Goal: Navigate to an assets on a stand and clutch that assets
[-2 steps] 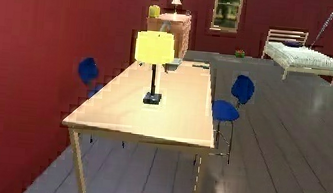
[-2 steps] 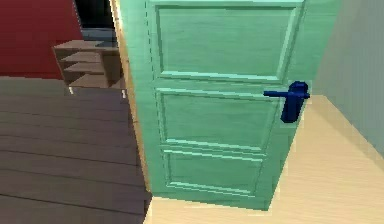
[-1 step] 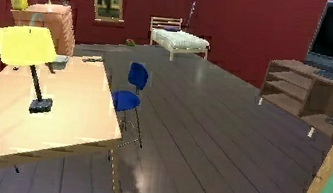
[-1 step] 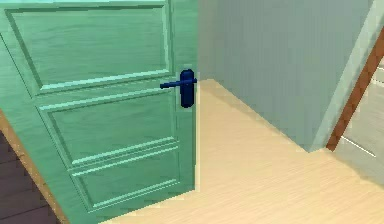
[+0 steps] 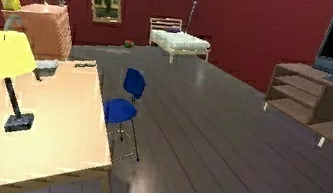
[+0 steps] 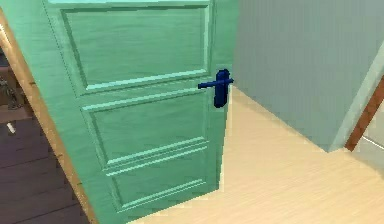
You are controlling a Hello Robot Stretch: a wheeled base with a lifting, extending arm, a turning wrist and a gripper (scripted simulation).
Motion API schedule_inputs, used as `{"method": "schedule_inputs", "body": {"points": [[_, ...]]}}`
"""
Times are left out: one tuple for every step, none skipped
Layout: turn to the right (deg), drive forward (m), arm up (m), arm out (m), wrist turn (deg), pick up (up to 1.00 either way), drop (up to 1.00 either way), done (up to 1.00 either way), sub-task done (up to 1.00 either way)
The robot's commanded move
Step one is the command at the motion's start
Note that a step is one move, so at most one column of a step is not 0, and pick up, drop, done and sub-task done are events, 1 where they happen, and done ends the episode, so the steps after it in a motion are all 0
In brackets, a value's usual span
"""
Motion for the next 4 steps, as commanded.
{"method": "schedule_inputs", "body": {"points": [[21.0,0.00,0.00,0.00,0.0,0.00,0.00,0.00,0.00],[0.0,0.80,0.00,0.00,0.0,0.00,0.00,0.00,0.00],[30.0,0.00,0.00,0.00,0.0,0.00,0.00,0.00,0.00],[0.0,0.05,0.00,0.00,0.0,0.00,0.00,0.00,0.00]]}}
